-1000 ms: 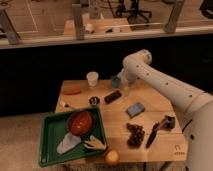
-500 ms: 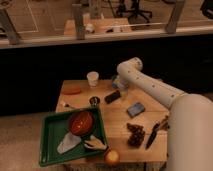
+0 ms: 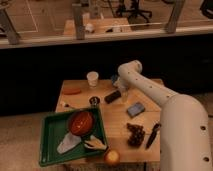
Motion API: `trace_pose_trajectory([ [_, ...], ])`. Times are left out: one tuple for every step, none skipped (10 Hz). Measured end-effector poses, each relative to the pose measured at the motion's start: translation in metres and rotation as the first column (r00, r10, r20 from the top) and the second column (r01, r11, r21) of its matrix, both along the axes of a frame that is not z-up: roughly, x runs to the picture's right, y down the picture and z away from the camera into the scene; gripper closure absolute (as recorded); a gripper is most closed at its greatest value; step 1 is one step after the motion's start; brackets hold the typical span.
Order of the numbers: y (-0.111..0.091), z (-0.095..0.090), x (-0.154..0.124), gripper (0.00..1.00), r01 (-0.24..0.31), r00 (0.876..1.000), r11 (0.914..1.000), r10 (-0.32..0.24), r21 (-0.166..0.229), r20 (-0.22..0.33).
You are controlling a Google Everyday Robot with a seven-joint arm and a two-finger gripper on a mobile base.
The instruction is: Place eraser in table surface
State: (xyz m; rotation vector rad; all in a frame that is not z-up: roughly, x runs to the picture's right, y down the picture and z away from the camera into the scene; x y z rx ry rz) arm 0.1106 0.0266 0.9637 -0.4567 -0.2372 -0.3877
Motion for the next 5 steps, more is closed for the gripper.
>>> trace_pose_trajectory([
  [0.003,0.003,0.000,0.20,0.010,1.000,0.9999,-0.010,-0.010,0.004],
  [0.006,0.006,-0.005,0.20,0.026,1.000,0.9994,-0.026,-0.022,0.009],
  [0.009,0.008,-0.008,0.20,0.040,0.999,0.9987,-0.040,-0.032,0.012],
  [0.011,0.010,-0.010,0.20,0.049,0.999,0.9981,-0.048,-0.039,0.015],
  [0.014,0.012,-0.012,0.20,0.058,0.998,0.9970,-0.058,-0.050,0.017],
])
